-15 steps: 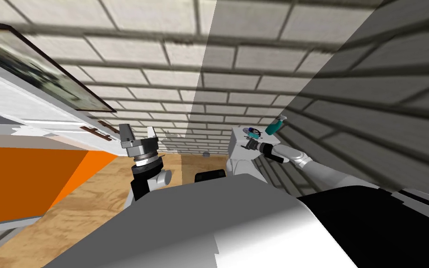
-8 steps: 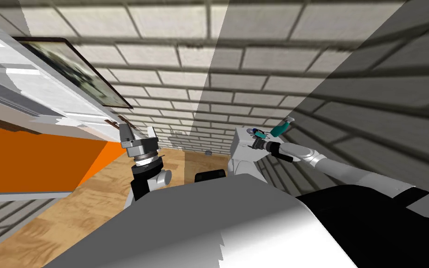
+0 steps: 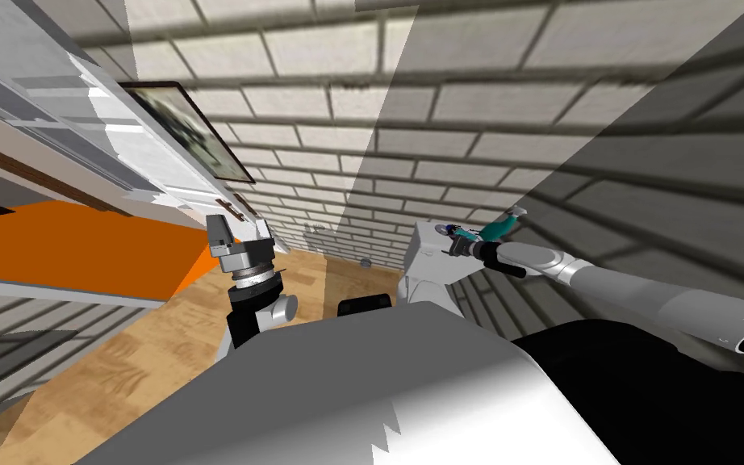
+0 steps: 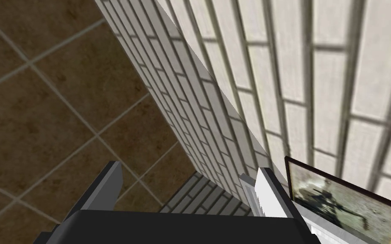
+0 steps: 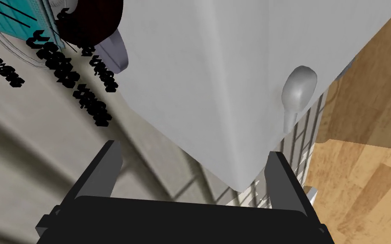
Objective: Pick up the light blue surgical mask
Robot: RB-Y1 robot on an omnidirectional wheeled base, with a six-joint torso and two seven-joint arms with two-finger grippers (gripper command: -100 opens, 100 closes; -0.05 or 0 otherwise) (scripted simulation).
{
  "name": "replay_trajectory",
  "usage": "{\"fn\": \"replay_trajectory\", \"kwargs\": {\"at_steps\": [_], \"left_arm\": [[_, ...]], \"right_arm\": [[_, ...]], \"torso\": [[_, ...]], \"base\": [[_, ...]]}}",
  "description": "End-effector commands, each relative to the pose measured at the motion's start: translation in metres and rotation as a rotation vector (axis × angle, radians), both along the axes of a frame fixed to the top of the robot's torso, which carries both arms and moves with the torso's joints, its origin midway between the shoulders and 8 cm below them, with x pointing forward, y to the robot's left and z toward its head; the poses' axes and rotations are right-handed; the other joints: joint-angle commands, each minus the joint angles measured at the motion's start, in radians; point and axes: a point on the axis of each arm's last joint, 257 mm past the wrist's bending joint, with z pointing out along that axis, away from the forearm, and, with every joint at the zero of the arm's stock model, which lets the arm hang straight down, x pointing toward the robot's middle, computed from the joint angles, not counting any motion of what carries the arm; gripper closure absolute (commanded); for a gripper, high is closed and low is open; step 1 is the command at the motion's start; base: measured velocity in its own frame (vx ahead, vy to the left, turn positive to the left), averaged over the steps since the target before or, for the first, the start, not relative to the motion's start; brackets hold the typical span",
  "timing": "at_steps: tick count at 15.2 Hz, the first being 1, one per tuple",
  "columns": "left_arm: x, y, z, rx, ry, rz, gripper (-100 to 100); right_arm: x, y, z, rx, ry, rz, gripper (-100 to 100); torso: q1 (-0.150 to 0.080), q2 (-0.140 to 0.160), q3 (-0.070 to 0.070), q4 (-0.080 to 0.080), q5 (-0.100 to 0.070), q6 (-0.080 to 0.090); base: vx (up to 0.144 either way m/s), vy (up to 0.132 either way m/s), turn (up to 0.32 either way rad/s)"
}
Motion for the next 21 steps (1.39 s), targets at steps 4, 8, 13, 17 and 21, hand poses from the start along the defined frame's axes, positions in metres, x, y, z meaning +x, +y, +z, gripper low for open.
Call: {"fn": "replay_trajectory", "kwargs": {"at_steps": [4, 8, 13, 17, 21], "left_arm": [[0.000, 0.000, 0.000, 0.000, 0.000, 0.000, 0], [0.000, 0.000, 0.000, 0.000, 0.000, 0.000, 0], [0.000, 0.000, 0.000, 0.000, 0.000, 0.000, 0], [0.000, 0.000, 0.000, 0.000, 0.000, 0.000, 0], [0.000, 0.000, 0.000, 0.000, 0.000, 0.000, 0]], "right_arm": [[-0.002, -0.045, 0.017, -0.169, 0.028, 0.017, -100], [-0.003, -0.057, 0.023, -0.215, 0.037, 0.023, -100], [-0.002, -0.056, 0.022, -0.211, 0.036, 0.022, 100], [-0.006, -0.065, 0.025, -0.219, 0.063, 0.013, -100], [-0.012, -0.082, 0.032, -0.234, 0.112, -0.010, -100]], "torso": [[-0.001, 0.000, 0.000, 0.000, 0.000, 0.000], [-0.002, 0.000, 0.000, 0.000, -0.001, 0.001], [-0.001, -0.004, -0.002, -0.001, -0.001, 0.001], [-0.001, -0.005, -0.003, -0.001, 0.000, 0.001], [-0.002, -0.012, -0.007, -0.003, -0.001, 0.001]], "base": [[-0.071, -0.012, 0.172], [-0.052, -0.023, 0.085], [-0.003, -0.002, -0.002], [0.011, -0.003, -0.025], [0.115, -0.027, -0.140]]}}
